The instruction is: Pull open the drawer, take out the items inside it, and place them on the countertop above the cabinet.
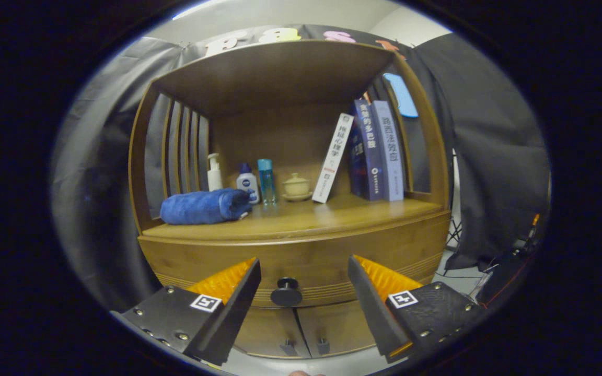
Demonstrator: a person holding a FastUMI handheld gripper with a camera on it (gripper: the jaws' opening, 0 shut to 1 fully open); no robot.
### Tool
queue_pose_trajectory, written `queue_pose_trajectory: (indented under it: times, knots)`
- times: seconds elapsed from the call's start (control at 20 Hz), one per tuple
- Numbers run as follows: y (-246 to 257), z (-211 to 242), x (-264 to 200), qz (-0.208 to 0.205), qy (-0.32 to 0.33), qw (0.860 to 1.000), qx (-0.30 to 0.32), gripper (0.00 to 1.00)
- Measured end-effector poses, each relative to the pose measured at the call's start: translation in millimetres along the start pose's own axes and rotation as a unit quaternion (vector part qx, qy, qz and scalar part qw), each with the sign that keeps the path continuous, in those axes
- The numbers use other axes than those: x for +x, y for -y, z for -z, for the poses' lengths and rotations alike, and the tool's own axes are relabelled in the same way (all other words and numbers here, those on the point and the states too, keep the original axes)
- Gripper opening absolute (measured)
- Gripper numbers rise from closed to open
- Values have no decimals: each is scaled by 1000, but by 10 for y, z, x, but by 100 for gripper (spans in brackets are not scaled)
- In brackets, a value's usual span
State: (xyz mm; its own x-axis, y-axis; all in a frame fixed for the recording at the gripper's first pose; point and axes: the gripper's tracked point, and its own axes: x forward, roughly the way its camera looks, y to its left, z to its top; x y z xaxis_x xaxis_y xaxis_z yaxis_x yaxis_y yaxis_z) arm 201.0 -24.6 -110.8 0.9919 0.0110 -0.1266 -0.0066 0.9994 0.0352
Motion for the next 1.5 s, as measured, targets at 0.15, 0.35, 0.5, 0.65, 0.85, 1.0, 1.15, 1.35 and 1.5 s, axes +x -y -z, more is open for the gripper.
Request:
queue_pose_trajectory:
  times: [0.15, 0.35, 0.5, 0.65, 0.85, 1.0, 1.15, 1.35, 1.5]
  knots:
    - [-87, 244, 174, -4, -22, 1000, -18, 100]
    - [-136, 515, 316, 2, -54, 998, -18, 89]
    - [-157, 506, 382, 1, -45, 999, -22, 56]
    - [-216, 548, 367, -8, -42, 999, -19, 43]
    - [-227, 539, 399, -23, -35, 999, 0, 42]
    - [-242, 545, 372, -31, -28, 999, -31, 36]
    - [-231, 546, 309, -21, -12, 999, -39, 30]
    - [-216, 581, -27, -8, -14, 999, -29, 29]
    - [-197, 593, -295, -8, -13, 999, -32, 29]
